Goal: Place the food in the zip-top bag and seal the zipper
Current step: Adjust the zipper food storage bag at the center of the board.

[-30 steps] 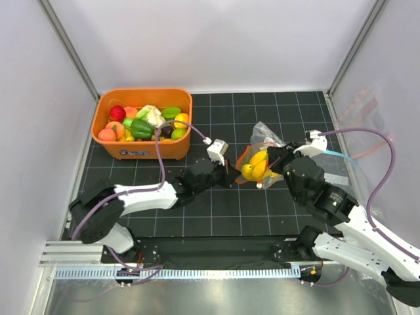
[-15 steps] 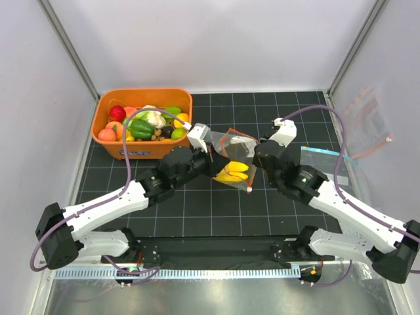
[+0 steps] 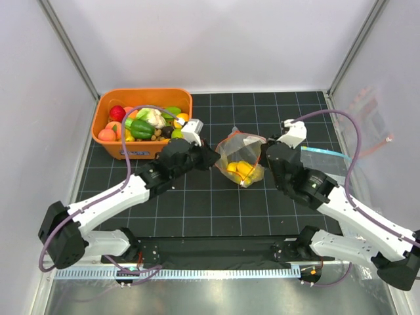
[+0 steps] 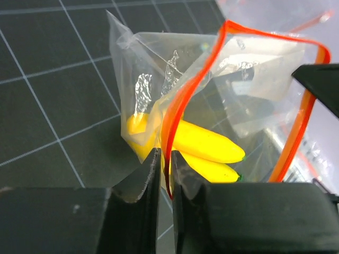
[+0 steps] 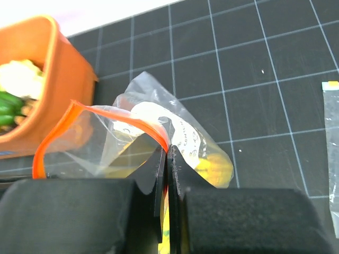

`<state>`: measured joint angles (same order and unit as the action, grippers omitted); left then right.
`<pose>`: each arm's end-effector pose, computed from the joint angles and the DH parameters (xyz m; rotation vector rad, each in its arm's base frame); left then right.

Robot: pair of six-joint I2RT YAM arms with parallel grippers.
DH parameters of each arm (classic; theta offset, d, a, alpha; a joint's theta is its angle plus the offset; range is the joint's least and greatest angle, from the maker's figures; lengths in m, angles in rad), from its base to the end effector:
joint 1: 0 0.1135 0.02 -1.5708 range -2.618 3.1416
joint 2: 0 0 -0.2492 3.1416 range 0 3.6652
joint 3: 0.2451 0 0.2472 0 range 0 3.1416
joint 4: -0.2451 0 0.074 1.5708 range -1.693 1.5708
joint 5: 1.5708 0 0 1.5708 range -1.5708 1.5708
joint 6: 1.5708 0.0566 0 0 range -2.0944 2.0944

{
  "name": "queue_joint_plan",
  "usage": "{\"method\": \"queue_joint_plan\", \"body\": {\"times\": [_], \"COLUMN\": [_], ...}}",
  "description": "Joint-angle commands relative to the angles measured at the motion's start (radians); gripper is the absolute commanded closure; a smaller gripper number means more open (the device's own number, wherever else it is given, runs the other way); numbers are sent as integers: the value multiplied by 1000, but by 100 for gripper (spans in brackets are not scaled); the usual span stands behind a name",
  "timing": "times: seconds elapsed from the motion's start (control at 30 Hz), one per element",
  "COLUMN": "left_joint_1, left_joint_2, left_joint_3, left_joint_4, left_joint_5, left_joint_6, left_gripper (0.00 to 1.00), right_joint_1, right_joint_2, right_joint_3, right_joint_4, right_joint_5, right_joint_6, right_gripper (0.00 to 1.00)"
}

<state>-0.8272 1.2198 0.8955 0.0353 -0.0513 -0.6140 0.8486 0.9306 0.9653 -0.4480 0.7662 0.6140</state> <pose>0.2092 -0.2232 0.2907 0.1721 1.9628 -0.9317 0.1708 0.1345 0.3355 0.2615 1.8533 0.2469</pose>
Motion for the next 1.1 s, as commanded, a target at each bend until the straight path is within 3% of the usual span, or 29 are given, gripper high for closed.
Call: {"method": "queue_joint_plan", "body": {"times": [0.0, 0.17, 0.33, 0.47, 0.6, 0.73, 0.9, 0.97, 1.07], "left_joint_1": [2, 2, 2, 2, 2, 3, 14, 65, 173], "left_joint_2": [78, 113, 31, -83, -183, -207, -151, -126, -85], "left_joint_3": [29, 31, 17, 11, 0, 33, 51, 74, 106], "left_joint_4": [31, 55, 14, -70, -158, -245, -241, -282, -294], "left_joint_5": [51, 90, -27, -206, -515, -743, -886, -869, -722], "left_joint_6": [22, 33, 92, 147, 160, 187, 250, 206, 117], "left_gripper": [82, 69, 35, 16, 0, 0, 0, 0, 0], "right_joint_1": [-2, 0, -2, -2, -2, 0, -2, -2, -2], "right_joint_2": [63, 132, 126, 108, 96, 93, 90, 88, 83], "right_joint_3": [33, 36, 30, 26, 24, 23, 21, 23, 18], "right_joint_4": [2, 37, 46, 42, 40, 42, 43, 43, 48], "right_joint_5": [42, -7, 10, 27, 19, 10, 12, 18, -4], "right_joint_6": [-17, -30, -49, -48, -46, -45, -45, -45, -43], "right_gripper": [99, 99, 99, 99, 99, 99, 99, 99, 99]}}
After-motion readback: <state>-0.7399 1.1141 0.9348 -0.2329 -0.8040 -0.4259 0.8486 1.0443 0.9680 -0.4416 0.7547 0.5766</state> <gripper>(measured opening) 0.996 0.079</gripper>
